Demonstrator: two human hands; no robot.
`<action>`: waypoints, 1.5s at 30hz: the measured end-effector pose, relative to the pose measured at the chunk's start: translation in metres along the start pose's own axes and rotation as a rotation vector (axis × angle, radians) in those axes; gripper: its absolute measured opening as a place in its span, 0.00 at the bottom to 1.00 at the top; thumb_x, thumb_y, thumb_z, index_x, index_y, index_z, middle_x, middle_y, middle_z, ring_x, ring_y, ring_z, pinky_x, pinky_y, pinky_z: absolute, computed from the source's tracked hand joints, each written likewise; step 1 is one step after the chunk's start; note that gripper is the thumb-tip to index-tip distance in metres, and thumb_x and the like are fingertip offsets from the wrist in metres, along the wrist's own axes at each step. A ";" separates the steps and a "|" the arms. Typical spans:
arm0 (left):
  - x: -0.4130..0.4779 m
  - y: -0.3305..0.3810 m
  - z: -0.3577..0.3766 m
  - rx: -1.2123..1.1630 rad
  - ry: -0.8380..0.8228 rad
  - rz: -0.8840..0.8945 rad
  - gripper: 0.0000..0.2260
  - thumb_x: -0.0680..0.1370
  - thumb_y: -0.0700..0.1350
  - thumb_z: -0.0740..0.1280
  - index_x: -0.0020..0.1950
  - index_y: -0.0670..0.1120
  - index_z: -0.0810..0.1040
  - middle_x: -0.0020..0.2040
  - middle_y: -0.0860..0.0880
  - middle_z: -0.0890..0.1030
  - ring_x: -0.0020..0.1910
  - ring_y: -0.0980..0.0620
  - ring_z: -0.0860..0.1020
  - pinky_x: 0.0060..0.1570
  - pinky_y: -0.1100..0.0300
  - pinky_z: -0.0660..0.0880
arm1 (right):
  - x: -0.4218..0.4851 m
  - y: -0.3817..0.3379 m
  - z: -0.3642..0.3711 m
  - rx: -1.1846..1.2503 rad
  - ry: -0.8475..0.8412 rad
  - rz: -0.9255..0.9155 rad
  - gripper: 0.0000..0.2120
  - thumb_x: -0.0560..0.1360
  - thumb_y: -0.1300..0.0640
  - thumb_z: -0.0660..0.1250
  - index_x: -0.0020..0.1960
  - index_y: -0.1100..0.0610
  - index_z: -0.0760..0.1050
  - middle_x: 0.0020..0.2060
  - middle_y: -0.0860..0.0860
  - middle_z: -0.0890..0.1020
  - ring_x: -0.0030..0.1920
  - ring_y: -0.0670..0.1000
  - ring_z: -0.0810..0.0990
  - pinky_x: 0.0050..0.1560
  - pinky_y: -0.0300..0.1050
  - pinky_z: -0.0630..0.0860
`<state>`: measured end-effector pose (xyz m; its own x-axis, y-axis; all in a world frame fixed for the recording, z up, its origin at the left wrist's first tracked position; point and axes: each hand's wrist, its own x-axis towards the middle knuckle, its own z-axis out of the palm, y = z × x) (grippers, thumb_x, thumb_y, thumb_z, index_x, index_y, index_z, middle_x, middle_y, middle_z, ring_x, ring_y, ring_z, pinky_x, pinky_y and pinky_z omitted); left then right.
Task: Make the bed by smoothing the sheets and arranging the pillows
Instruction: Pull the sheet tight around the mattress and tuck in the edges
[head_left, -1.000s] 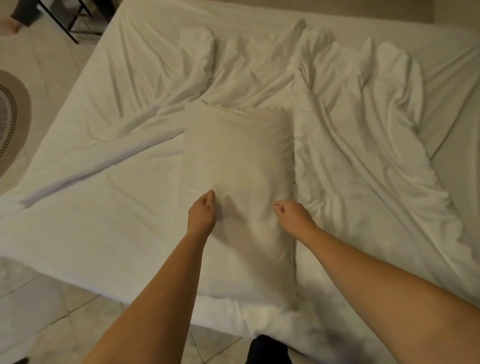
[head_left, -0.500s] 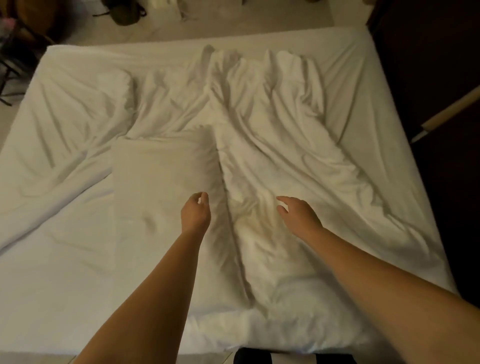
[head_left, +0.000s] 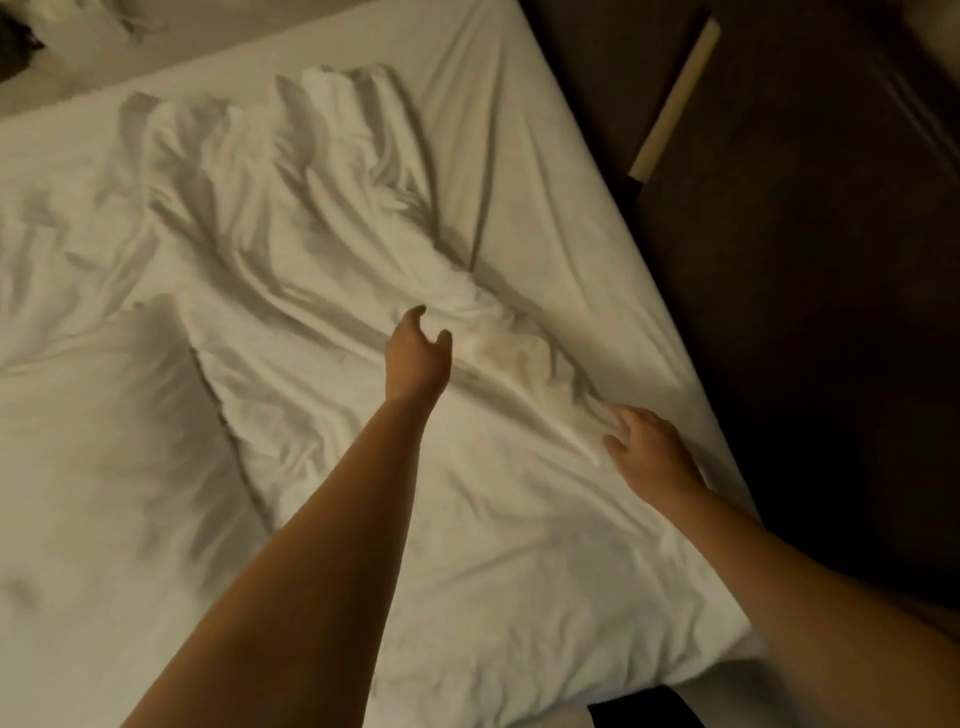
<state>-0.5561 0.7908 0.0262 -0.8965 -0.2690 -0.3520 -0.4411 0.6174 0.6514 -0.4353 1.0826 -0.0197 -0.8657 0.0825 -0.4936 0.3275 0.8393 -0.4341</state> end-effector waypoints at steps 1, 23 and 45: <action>0.010 0.012 0.022 0.042 -0.020 0.062 0.24 0.81 0.45 0.66 0.77 0.45 0.69 0.73 0.43 0.74 0.73 0.44 0.71 0.72 0.52 0.67 | 0.006 0.019 -0.003 -0.015 -0.023 0.033 0.26 0.80 0.50 0.66 0.76 0.57 0.68 0.71 0.56 0.75 0.70 0.60 0.73 0.69 0.55 0.72; 0.061 -0.015 0.069 1.133 -0.114 -0.139 0.47 0.74 0.71 0.64 0.83 0.47 0.51 0.81 0.40 0.59 0.79 0.35 0.58 0.77 0.32 0.48 | -0.040 0.070 0.021 0.047 -0.449 -0.326 0.28 0.76 0.38 0.60 0.71 0.19 0.54 0.66 0.37 0.72 0.61 0.45 0.78 0.55 0.40 0.78; 0.145 -0.007 0.044 0.014 0.034 -0.351 0.13 0.74 0.53 0.69 0.49 0.44 0.84 0.48 0.39 0.85 0.38 0.41 0.85 0.38 0.43 0.85 | -0.053 0.124 0.020 -0.180 -0.021 0.143 0.18 0.74 0.49 0.73 0.60 0.58 0.82 0.50 0.57 0.86 0.48 0.62 0.85 0.45 0.52 0.80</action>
<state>-0.6816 0.7798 -0.0585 -0.6916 -0.4907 -0.5300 -0.7219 0.4929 0.4857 -0.3411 1.1716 -0.0618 -0.8067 0.1983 -0.5567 0.3723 0.9021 -0.2182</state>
